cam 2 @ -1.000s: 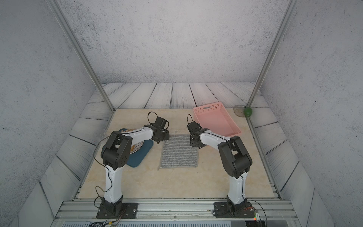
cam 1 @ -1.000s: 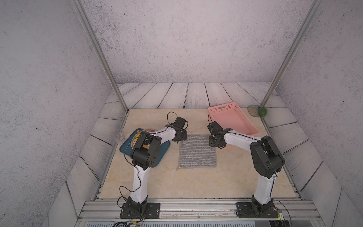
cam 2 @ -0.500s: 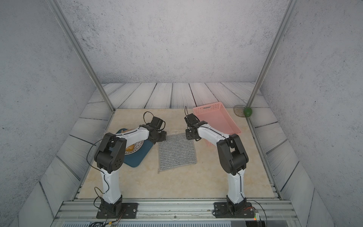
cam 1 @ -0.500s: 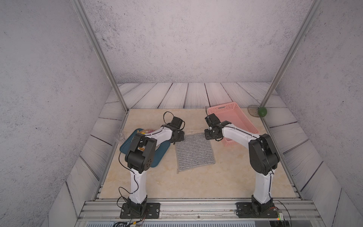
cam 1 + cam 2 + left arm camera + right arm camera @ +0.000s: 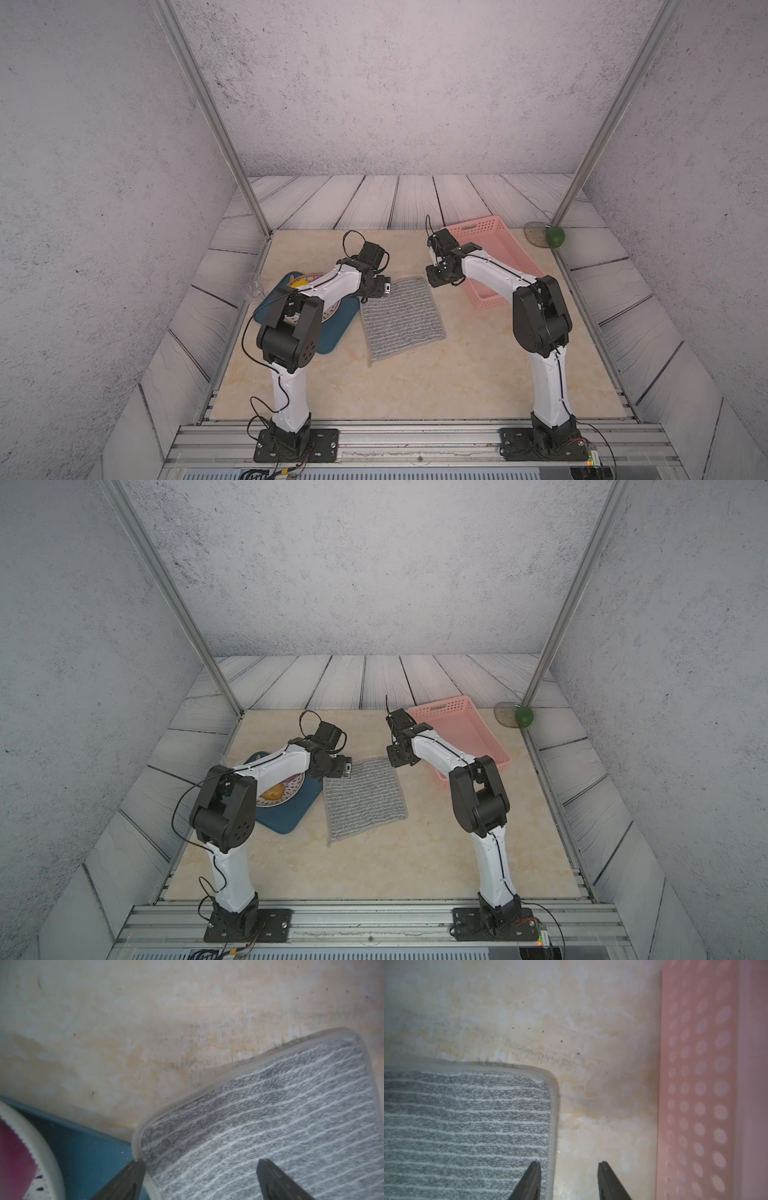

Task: Fold the square dishcloth
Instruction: Fold the cleaning item at the center of the board.

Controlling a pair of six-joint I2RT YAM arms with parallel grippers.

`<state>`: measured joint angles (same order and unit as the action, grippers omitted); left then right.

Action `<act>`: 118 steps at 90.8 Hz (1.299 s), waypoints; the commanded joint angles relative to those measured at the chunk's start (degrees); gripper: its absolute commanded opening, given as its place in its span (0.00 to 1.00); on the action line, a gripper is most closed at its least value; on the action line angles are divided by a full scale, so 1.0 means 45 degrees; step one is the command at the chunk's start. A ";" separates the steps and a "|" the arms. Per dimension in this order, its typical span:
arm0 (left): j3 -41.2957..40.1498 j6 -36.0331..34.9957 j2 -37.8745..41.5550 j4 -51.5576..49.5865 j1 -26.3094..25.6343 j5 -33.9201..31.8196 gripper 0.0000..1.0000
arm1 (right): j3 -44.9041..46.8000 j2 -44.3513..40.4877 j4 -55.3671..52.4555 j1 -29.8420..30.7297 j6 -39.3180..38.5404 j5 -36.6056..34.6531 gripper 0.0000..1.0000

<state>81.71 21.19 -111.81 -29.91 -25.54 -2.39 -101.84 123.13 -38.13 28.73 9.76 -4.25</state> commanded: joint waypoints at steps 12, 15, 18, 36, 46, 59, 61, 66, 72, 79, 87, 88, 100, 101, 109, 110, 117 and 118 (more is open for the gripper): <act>0.1365 -0.0547 -0.1226 -0.0741 0.0422 -0.0403 0.95 | -0.1755 0.1258 -0.0822 -0.0282 -0.0769 0.1435 0.41; 0.1506 -0.0527 -0.1418 -0.0768 0.0451 -0.0244 0.93 | -0.1938 0.1405 -0.0765 -0.0285 -0.0780 0.1626 0.41; 0.1585 -0.0465 -0.1557 -0.0759 0.0477 -0.0083 0.92 | -0.2170 0.1566 -0.0758 -0.0305 -0.0794 0.1806 0.41; 0.1607 -0.0261 -0.1932 -0.0560 0.0480 0.0457 0.87 | -0.3763 0.2805 -0.1209 -0.0304 -0.0842 0.2378 0.42; 0.1608 -0.0241 -0.1980 -0.0560 0.0480 0.0530 0.86 | -0.4248 0.3427 -0.1467 -0.0307 -0.0745 0.2501 0.42; 0.1607 -0.0189 -0.2026 -0.0517 0.0480 0.0661 0.83 | -0.4375 0.3825 -0.1439 -0.0307 -0.0609 0.2283 0.42; 0.1622 -0.0166 -0.2038 -0.0491 0.0480 0.0691 0.83 | -0.4403 0.3896 -0.1446 -0.0305 -0.0597 0.2241 0.42; 0.1608 -0.0125 -0.2081 -0.0449 0.0480 0.0801 0.83 | -0.4489 0.4021 -0.1509 -0.0307 -0.0545 0.1997 0.42; 0.1607 -0.0055 -0.2133 -0.0402 0.0480 0.0987 0.82 | -0.4571 0.4111 -0.1657 -0.0304 -0.0411 0.1416 0.41; 0.1571 -0.0006 -0.2179 -0.0287 0.0480 0.1291 0.80 | -0.4463 0.4093 -0.1757 -0.0337 -0.0190 0.0701 0.38; 0.1499 0.0125 -0.2194 -0.0124 0.0461 0.1683 0.80 | -0.3989 0.3841 -0.1682 -0.0429 0.0037 0.0304 0.27; 0.1485 0.0140 -0.2189 -0.0098 0.0461 0.1732 0.80 | -0.3911 0.3786 -0.1663 -0.0458 0.0057 0.0282 0.24; 0.1309 0.0358 -0.2067 0.0230 0.0412 0.2347 0.82 | -0.2753 0.2985 -0.1294 -0.0675 0.0208 0.0083 0.03; 0.1302 0.0383 -0.2038 0.0245 0.0407 0.2397 0.82 | -0.2659 0.2919 -0.1264 -0.0688 0.0211 0.0026 0.02; 0.1151 0.0522 -0.1777 0.0351 0.0402 0.2553 0.90 | -0.2024 0.2391 -0.1112 -0.0857 0.0182 -0.0226 0.00; 0.1115 0.0543 -0.1727 0.0384 0.0402 0.2558 0.91 | -0.1962 0.2339 -0.1104 -0.0877 0.0169 -0.0246 0.00; 0.0836 0.0717 -0.1340 0.0572 0.0402 0.2323 0.93 | -0.1689 0.2102 -0.1022 -0.0963 0.0071 -0.0374 0.00; 0.0792 0.0738 -0.1274 0.0592 0.0402 0.2257 0.94 | -0.1667 0.2097 -0.1021 -0.0988 0.0055 -0.0379 0.00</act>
<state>87.15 23.00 -120.42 -28.01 -23.75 7.64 -111.63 135.04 -41.50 25.45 10.02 -2.76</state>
